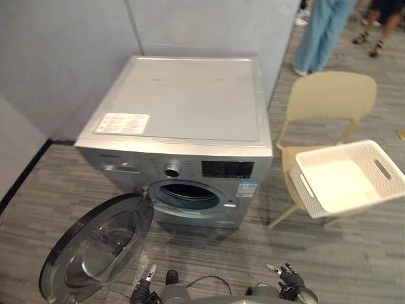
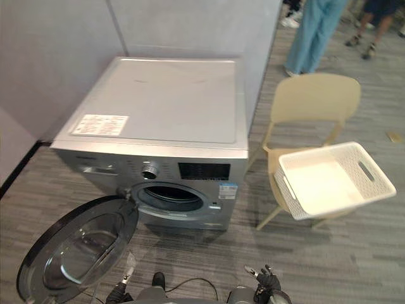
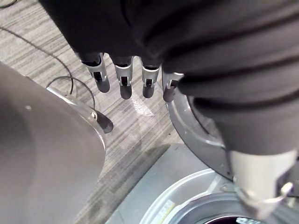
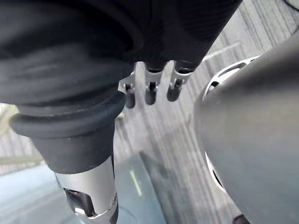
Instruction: Pick up the laundry basket with both hands and put the clothes into the washing machine.
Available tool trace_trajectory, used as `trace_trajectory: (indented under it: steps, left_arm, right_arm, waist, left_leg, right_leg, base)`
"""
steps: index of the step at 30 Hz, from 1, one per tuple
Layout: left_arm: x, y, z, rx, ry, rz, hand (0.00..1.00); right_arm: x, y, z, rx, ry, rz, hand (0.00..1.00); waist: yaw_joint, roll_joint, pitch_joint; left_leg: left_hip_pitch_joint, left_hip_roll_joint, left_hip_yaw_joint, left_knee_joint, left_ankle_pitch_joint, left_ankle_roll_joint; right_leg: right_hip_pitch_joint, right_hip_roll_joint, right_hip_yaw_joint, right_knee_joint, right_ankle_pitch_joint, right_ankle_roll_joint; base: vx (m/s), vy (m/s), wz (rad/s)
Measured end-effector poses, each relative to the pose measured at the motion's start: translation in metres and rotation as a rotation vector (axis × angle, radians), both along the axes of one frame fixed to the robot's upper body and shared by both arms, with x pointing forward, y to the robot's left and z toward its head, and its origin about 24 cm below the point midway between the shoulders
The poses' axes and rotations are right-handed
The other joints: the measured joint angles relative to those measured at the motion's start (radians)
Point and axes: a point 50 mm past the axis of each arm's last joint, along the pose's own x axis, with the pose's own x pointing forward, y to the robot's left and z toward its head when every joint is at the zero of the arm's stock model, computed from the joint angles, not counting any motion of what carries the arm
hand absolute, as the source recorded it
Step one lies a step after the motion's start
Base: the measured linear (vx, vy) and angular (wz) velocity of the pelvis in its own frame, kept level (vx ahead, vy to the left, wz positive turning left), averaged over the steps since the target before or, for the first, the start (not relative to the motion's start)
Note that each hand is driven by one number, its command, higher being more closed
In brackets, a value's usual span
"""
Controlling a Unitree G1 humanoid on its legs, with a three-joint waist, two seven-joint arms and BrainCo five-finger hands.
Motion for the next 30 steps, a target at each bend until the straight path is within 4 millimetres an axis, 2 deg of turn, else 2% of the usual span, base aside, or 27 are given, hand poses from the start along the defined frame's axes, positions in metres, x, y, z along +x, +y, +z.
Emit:
trace_trajectory:
  steps: [1,2,3,5,6,7,8,9,11,12,13,14,15,16,18,19,20,21,22,23,24,25,26,27,28,29,30]
  left_arm:
    - [0.003,0.002,0.001,0.005,-0.012,-0.006,0.00]
    - [0.007,0.007,0.003,0.007,-0.036,0.028,0.00]
    - [0.009,0.004,0.003,0.000,-0.048,0.042,0.00]
    - [-0.002,0.000,0.001,-0.003,-0.020,0.008,0.00]
    - [-0.004,-0.003,0.001,-0.002,-0.016,-0.018,0.00]
    - [-0.009,-0.005,-0.001,-0.012,0.000,-0.023,0.00]
    - [-0.014,-0.001,-0.002,-0.005,0.019,-0.034,0.00]
    - [-0.013,0.002,-0.001,0.005,0.028,-0.079,0.00]
    - [-0.003,-0.006,-0.002,-0.015,0.028,-0.130,0.00]
    - [0.005,-0.007,-0.002,-0.011,0.019,-0.162,0.00]
    - [0.013,-0.003,0.000,0.023,0.016,-0.240,0.00]
    - [0.015,0.003,0.002,0.051,0.022,-0.291,0.00]
    - [0.015,0.004,0.002,0.059,0.029,-0.306,0.00]
    - [0.015,0.006,0.002,0.074,0.035,-0.333,0.00]
    - [0.018,0.008,0.002,0.087,0.045,-0.358,0.00]
    - [0.018,0.004,0.001,0.074,0.049,-0.353,0.00]
    - [0.014,0.005,0.000,0.070,0.059,-0.326,0.00]
    - [0.010,0.006,0.000,0.065,0.065,-0.306,0.00]
    - [0.006,0.010,0.000,0.068,0.066,-0.259,0.00]
    - [0.002,0.014,0.000,0.073,0.072,-0.233,0.00]
    - [0.000,0.015,0.000,0.074,0.075,-0.224,0.00]
    - [0.000,0.017,0.000,0.077,0.074,-0.221,0.00]
    - [0.000,0.018,0.000,0.079,0.073,-0.219,0.00]
    - [0.002,0.017,0.000,0.074,0.069,-0.209,0.00]
    - [0.000,0.008,-0.001,0.050,0.073,-0.207,0.00]
    - [-0.003,0.005,-0.002,0.040,0.079,-0.207,0.00]
    - [-0.005,0.002,-0.003,0.033,0.085,-0.212,0.00]
  right_arm:
    - [0.003,0.001,0.000,0.003,0.003,0.008,0.00]
    - [0.013,-0.001,0.003,-0.004,-0.021,0.012,0.00]
    - [0.023,-0.004,0.006,-0.014,-0.043,0.020,0.00]
    - [0.028,-0.012,0.010,-0.041,-0.064,0.024,0.00]
    - [0.031,-0.015,0.011,-0.049,-0.072,0.028,0.00]
    - [0.035,-0.016,0.013,-0.053,-0.082,0.032,0.00]
    - [0.031,-0.011,0.010,-0.035,-0.068,0.029,0.00]
    - [0.030,-0.008,0.009,-0.028,-0.062,0.030,0.00]
    - [0.026,-0.014,0.009,-0.038,-0.053,0.012,0.00]
    - [0.022,-0.017,0.008,-0.037,-0.040,-0.009,0.00]
    - [0.009,-0.011,0.002,-0.015,0.006,-0.023,0.00]
    - [-0.002,-0.007,-0.002,0.000,0.039,-0.029,0.00]
    - [-0.008,-0.006,-0.004,0.006,0.059,-0.033,0.00]
    - [-0.024,-0.005,-0.008,0.017,0.101,-0.058,0.00]
    - [-0.041,-0.009,-0.010,0.012,0.139,-0.085,0.00]
    - [-0.039,-0.013,-0.009,0.009,0.135,-0.095,0.00]
    - [-0.043,-0.011,-0.010,0.017,0.139,-0.112,0.00]
    - [-0.046,-0.011,-0.011,0.017,0.148,-0.112,0.00]
    - [-0.052,-0.008,-0.012,0.026,0.164,-0.117,0.00]
    - [-0.053,-0.006,-0.012,0.034,0.166,-0.126,0.00]
    - [-0.055,-0.006,-0.013,0.037,0.170,-0.129,0.00]
    - [-0.057,-0.006,-0.013,0.040,0.174,-0.137,0.00]
    - [-0.056,-0.006,-0.013,0.040,0.171,-0.141,0.00]
    - [-0.058,-0.008,-0.013,0.036,0.175,-0.157,0.00]
    - [-0.064,-0.019,-0.011,0.009,0.186,-0.178,0.00]
    - [-0.065,-0.023,-0.011,-0.001,0.188,-0.177,0.00]
    - [-0.059,-0.024,-0.010,-0.008,0.178,-0.155,0.00]
  waist:
    - [0.002,-0.011,-0.001]
    - [0.016,-0.012,0.008]
    - [0.034,-0.007,0.018]
    - [0.045,0.019,0.010]
    - [0.045,0.032,0.006]
    - [0.047,0.038,0.003]
    - [0.040,0.031,-0.013]
    - [0.001,0.007,-0.030]
    - [-0.018,0.029,-0.024]
    - [-0.019,0.024,-0.018]
    - [-0.022,-0.015,0.005]
    - [-0.029,-0.038,0.015]
    - [-0.031,-0.044,0.012]
    - [-0.035,-0.059,0.008]
    - [-0.040,-0.067,0.005]
    - [-0.036,-0.040,0.009]
    - [-0.052,-0.039,0.017]
    - [-0.055,-0.035,0.020]
    - [-0.052,-0.043,0.011]
    - [-0.046,-0.055,0.001]
    - [-0.045,-0.062,-0.005]
    - [-0.045,-0.078,-0.015]
    - [-0.042,-0.088,-0.020]
    - [-0.031,-0.089,-0.017]
    - [-0.030,-0.048,-0.023]
    - [-0.027,-0.034,-0.031]
    - [-0.026,-0.025,-0.044]
  left_leg:
    - [-0.024,-0.006,-0.018,0.023,0.039,-0.001]
    - [-0.063,-0.008,-0.013,0.166,-0.018,0.000]
    - [-0.119,-0.021,-0.030,0.462,-0.122,-0.002]
    - [-0.081,-0.071,-0.051,0.671,-0.168,-0.019]
    - [-0.048,-0.072,-0.053,0.650,-0.198,-0.007]
    - [-0.021,-0.076,-0.055,0.595,-0.221,-0.023]
    - [0.013,-0.094,-0.046,0.492,-0.243,-0.011]
    - [0.080,-0.098,-0.040,0.315,-0.289,0.021]
    - [0.092,-0.090,-0.031,0.205,-0.336,0.047]
    - [0.109,-0.101,-0.027,0.137,-0.328,0.062]
    - [0.139,-0.141,-0.018,0.083,-0.284,0.069]
    - [0.160,-0.167,-0.017,0.035,-0.257,0.083]
    - [0.164,-0.178,-0.015,0.015,-0.246,0.089]
    - [0.176,-0.198,-0.003,-0.033,-0.222,0.101]
    - [0.170,-0.217,0.023,-0.071,-0.191,0.140]
    - [0.156,-0.202,0.054,-0.078,-0.176,0.157]
    - [0.161,-0.202,0.061,-0.077,-0.156,0.154]
    - [0.168,-0.202,0.060,-0.075,-0.154,0.153]
    - [0.172,-0.202,0.064,-0.069,-0.153,0.151]
    - [0.165,-0.202,0.067,-0.066,-0.148,0.144]
    - [0.159,-0.205,0.064,-0.067,-0.148,0.147]
    - [0.145,-0.216,0.054,-0.068,-0.133,0.142]
    - [0.143,-0.227,0.052,-0.067,-0.125,0.137]
    - [0.154,-0.231,0.040,-0.078,-0.087,0.116]
    - [0.168,-0.211,0.024,-0.095,-0.067,0.114]
    - [0.168,-0.207,0.016,-0.099,-0.064,0.110]
    - [0.140,-0.208,0.016,-0.091,-0.059,0.101]
  right_leg:
    - [0.030,-0.001,-0.020,-0.050,0.023,-0.029]
    - [0.041,-0.002,-0.028,-0.059,0.033,-0.024]
    - [0.054,0.001,-0.010,-0.046,0.034,-0.026]
    - [0.089,0.005,0.040,-0.048,0.040,-0.021]
    - [0.093,0.019,0.066,-0.056,0.051,-0.017]
    - [0.093,0.031,0.086,-0.075,0.066,-0.013]
    - [0.081,0.037,0.102,-0.113,0.084,-0.019]
    - [0.062,0.028,0.095,-0.167,0.132,-0.013]
    - [0.016,0.039,0.086,-0.147,0.155,-0.007]
    - [-0.011,0.023,0.092,-0.118,0.155,-0.005]
    - [-0.023,-0.004,0.106,-0.097,0.159,-0.002]
    - [-0.028,-0.026,0.119,-0.089,0.164,0.007]
    - [-0.036,-0.035,0.125,-0.087,0.170,0.015]
    - [-0.047,-0.053,0.142,-0.083,0.182,0.032]
    - [-0.101,-0.074,0.167,-0.063,0.227,0.061]
    - [-0.143,-0.067,0.196,0.023,0.224,0.044]
    - [-0.196,-0.079,0.224,0.310,0.161,0.022]
    - [-0.197,-0.079,0.235,0.410,0.150,0.023]
    - [-0.188,-0.080,0.256,0.563,0.144,0.027]
    - [-0.153,-0.083,0.284,0.632,0.146,0.029]
    - [-0.131,-0.085,0.297,0.639,0.148,0.034]
    - [-0.075,-0.102,0.319,0.601,0.182,0.058]
    - [-0.037,-0.113,0.333,0.539,0.231,0.057]
    - [0.027,-0.091,0.331,0.459,0.140,0.054]
    - [0.088,-0.062,0.329,0.382,0.099,0.043]
    - [0.111,-0.055,0.332,0.344,0.072,0.041]
    - [0.137,-0.042,0.339,0.270,0.004,0.048]
  base:
    - [-0.01,-0.004,0.53]
    - [-0.07,0.028,0.11]
    - [-0.11,0.116,-0.31]
    - [-0.12,0.153,-0.69]
    - [-0.09,0.162,-0.88]
    - [-0.07,0.096,-0.65]
    - [-0.09,0.126,-0.27]
    - [-0.08,0.106,0.01]
    - [-0.11,0.150,0.11]
    - [-0.14,0.149,0.05]
    - [-0.16,0.156,0.02]
    - [-0.17,0.095,-0.01]
    - [-0.22,0.120,-0.09]
    - [-0.20,0.086,-0.15]
    - [-0.21,0.104,-0.32]
    - [-0.22,0.079,-0.34]
    - [-0.15,0.007,-0.21]
    - [-0.10,-0.019,-0.08]
    - [-0.12,-0.083,-0.12]
    - [-0.13,-0.105,-0.15]
    - [-0.17,-0.155,-0.03]
    - [-0.11,-0.157,0.09]
    - [-0.11,-0.227,0.14]
    - [-0.10,-0.200,0.19]
    - [-0.12,-0.196,0.15]
    - [-0.17,-0.174,0.12]
    - [-0.19,-0.181,0.00]
